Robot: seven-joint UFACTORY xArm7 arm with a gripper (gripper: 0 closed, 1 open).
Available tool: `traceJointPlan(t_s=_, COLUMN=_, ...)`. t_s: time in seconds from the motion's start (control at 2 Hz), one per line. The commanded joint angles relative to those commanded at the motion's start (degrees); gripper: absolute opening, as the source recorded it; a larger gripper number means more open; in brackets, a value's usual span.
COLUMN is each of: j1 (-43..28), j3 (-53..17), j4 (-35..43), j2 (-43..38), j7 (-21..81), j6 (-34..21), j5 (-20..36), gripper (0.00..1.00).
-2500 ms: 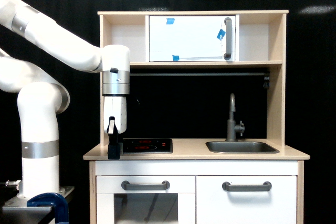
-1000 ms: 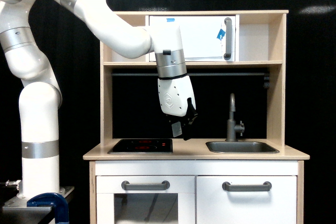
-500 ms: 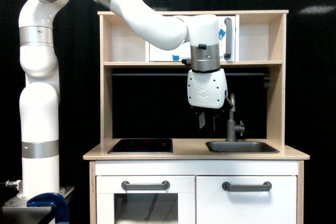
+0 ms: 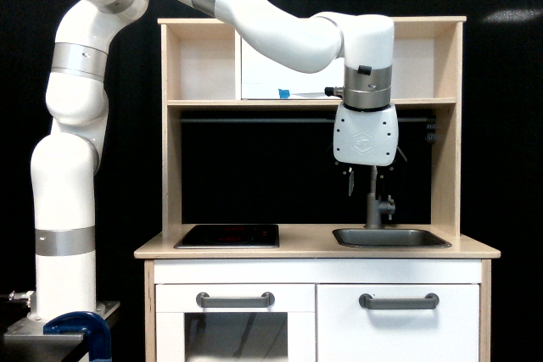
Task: Open the oven door
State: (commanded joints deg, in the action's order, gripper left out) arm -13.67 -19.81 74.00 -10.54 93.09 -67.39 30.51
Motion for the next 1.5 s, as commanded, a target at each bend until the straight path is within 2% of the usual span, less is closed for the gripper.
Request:
traceJointPlan(t_s=0.5, j1=8.96, j3=4.48, j4=10.18, j2=-6.96, j7=15.26, j6=-14.08, j5=11.67, gripper=1.0)
traceJointPlan(t_s=1.0, j1=13.65, j3=8.13, j4=17.45, j2=-11.55, j7=19.55, j6=-22.89, j5=14.47, gripper=1.0)
traceJointPlan(t_s=1.5, j1=16.18, j3=9.74, j4=17.35, j2=-11.91, j7=19.95, j6=-24.98, j5=17.21, gripper=1.0)
